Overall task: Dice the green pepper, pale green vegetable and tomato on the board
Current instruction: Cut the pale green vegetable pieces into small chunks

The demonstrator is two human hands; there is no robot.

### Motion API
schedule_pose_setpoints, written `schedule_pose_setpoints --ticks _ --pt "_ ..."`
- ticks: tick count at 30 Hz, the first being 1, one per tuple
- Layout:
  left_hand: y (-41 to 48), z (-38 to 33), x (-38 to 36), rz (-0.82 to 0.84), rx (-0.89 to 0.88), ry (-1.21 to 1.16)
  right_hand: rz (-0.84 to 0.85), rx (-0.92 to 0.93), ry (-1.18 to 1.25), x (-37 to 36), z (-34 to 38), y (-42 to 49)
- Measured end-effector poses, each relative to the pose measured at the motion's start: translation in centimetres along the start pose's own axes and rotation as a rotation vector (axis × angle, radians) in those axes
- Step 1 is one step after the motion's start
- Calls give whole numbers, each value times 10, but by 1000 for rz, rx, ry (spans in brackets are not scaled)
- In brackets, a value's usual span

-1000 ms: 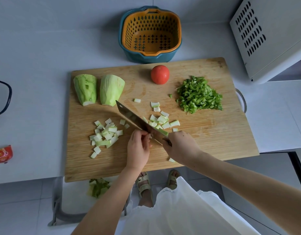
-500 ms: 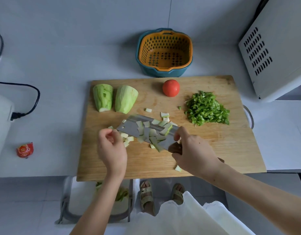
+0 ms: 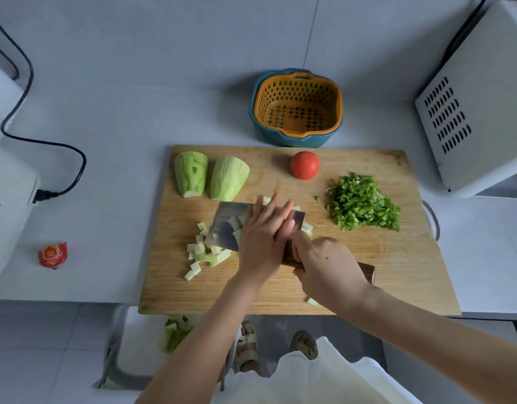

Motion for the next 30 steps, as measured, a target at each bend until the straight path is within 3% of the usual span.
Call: schedule_pose_setpoints --ticks 3,6,15,21,26,30 --pt "8 16 7 -59 93 -95 -18 14 -30 -1 3 -1" --pt "8 22 12 -99 130 -135 92 -27 -33 -5 3 -1" --pt "4 86 45 -124 188 147 91 -155 -45 8 -21 -4" --pt "6 65 61 -355 115 101 72 -173 -75 12 -25 -3" --pt "7 7 20 -200 -46 100 62 -148 -64 10 -19 -3" --pt "7 49 29 -181 53 159 75 -186 -59 15 -30 -14"
Point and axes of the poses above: each hand's wrist, its own y-axis towards the middle knuckle, its own x-axis out of the back of the hand, z = x × y, the point moved 7 cm from there along y, towards the middle knuckle, and after that the axes turned 8 degrees about -y, right-handed, at the moved point
